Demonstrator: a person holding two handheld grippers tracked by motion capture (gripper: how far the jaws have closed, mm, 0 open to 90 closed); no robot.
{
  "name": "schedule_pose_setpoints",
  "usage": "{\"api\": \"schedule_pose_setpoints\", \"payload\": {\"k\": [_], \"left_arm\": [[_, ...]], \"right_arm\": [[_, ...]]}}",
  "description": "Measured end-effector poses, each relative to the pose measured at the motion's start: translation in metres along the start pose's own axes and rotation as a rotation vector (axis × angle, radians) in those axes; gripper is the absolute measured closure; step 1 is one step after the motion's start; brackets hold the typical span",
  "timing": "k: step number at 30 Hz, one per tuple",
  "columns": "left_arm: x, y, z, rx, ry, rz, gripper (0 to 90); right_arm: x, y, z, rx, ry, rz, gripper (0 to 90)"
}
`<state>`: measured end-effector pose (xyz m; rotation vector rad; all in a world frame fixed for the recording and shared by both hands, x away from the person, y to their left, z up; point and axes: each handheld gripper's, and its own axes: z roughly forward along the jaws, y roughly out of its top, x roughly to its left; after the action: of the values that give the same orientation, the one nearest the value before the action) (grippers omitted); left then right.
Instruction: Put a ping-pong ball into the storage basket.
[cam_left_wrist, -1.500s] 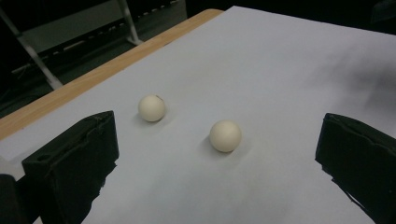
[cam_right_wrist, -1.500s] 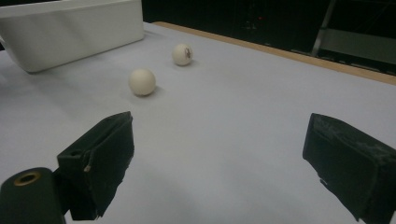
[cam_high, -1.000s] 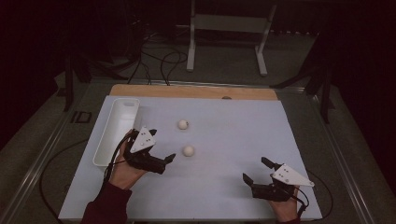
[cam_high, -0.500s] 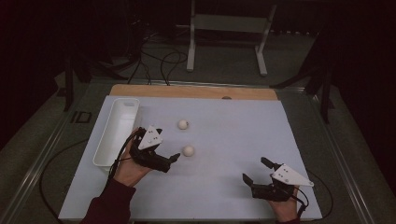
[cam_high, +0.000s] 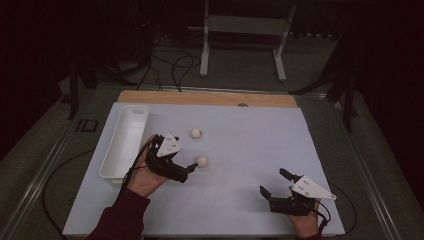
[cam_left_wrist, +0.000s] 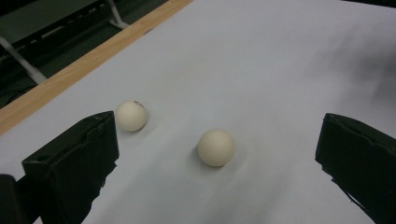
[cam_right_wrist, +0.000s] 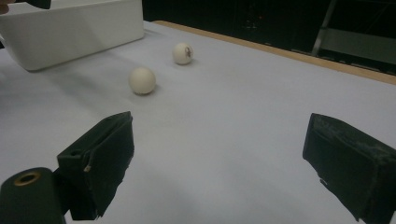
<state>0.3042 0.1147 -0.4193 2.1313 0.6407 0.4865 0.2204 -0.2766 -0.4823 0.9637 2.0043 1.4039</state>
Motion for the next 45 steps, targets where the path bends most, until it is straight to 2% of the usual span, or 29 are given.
{"api": "schedule_pose_setpoints", "payload": {"k": [28,45], "left_arm": [[0.001,0.008,0.023,0.045,-0.023,-0.011,0.0],[0.003,0.011,0.040,0.113,-0.058,-0.021,0.0]], "right_arm": [[-0.001,0.000,0.000,-0.002,0.000,-0.001,8.6],[-0.001,0.000,0.000,0.001,0.002,-0.001,8.6]]}}
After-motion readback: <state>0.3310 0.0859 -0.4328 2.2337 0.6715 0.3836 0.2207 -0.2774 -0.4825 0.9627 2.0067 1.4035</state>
